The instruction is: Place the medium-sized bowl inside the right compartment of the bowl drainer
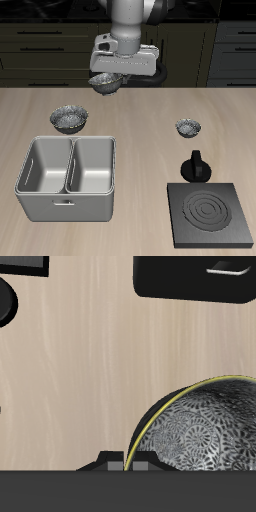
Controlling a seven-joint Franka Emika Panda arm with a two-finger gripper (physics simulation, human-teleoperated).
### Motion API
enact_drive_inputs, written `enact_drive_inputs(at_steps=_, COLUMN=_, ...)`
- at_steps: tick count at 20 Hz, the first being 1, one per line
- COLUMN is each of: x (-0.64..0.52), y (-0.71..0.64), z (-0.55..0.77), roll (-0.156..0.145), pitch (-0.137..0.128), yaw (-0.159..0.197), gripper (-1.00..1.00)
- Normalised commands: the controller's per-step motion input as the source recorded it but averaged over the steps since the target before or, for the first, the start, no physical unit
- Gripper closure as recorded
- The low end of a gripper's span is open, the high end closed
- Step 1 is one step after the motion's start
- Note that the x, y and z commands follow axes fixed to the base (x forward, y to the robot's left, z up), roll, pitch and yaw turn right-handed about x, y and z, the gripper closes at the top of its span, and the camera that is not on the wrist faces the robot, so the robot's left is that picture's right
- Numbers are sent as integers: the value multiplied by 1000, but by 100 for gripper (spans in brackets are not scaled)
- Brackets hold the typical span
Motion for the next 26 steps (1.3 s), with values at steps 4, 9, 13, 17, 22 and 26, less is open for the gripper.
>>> enact_drive_inputs(at_steps=4, x=60, y=-85, z=444, roll=-26, pitch=-57, yaw=6, gripper=100)
enact_drive_inputs(at_steps=9, x=11, y=-146, z=380, roll=-25, pitch=-41, yaw=-22, gripper=100)
enact_drive_inputs(at_steps=13, x=108, y=-148, z=203, roll=41, pitch=33, yaw=-38, gripper=100)
enact_drive_inputs(at_steps=17, x=147, y=-132, z=51, roll=2, pitch=29, yaw=-8, gripper=100)
enact_drive_inputs(at_steps=22, x=202, y=-196, z=80, roll=30, pitch=87, yaw=-64, gripper=100)
enact_drive_inputs(at_steps=26, x=155, y=-170, z=221, roll=-35, pitch=-4, yaw=13, gripper=100)
